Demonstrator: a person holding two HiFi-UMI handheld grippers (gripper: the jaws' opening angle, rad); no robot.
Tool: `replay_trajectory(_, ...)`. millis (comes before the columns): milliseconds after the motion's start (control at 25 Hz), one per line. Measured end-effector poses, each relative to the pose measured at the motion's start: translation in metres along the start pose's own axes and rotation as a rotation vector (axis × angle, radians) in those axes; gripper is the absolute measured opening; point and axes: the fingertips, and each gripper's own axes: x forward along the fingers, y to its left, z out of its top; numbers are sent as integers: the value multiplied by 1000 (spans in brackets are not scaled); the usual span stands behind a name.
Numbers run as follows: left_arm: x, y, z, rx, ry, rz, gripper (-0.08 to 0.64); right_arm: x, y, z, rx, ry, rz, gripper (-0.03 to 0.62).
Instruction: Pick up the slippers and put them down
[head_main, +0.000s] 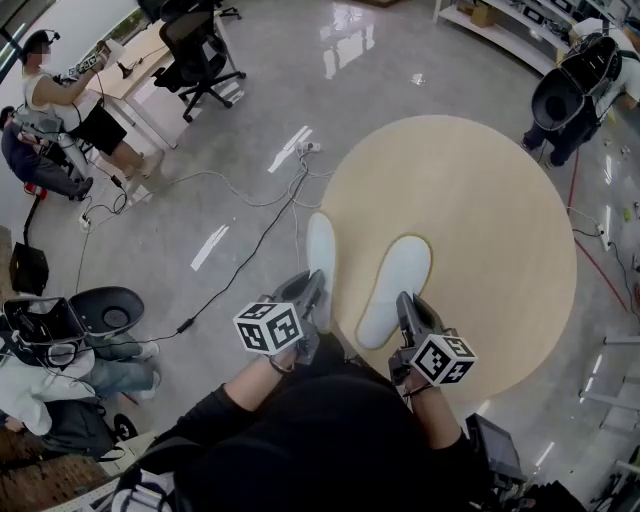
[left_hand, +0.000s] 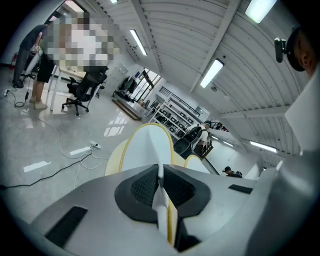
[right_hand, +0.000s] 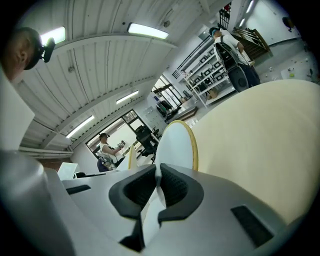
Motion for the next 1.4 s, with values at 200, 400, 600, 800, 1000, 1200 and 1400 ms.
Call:
replay_trajectory(200,31,30,15,5,54,18,32,33,-12,9,-5,4,-52,31)
replay_trajectory(400,85,67,19,-16,174,-5,32,73,-31,15,18,1,-143,32)
replay_trajectory(600,147,105,27,-33,288,-34,32,126,-55,7,89,24,-233,31)
replay_trajectory(800,212,138,25,-62,388,-48,32,188,-87,-5,91,102,-296,32)
replay_trajectory(1000,247,165,26,-100,449,-47,32,241,-109,-20,125,158,-338,32)
replay_trajectory(1200,291,168,31,-43,478,-57,32,276,-136,-10,150,179,-344,32)
replay_trajectory(1400,322,177,36,-41,481,-61,32,307,-153,-3,156,188,-337,32)
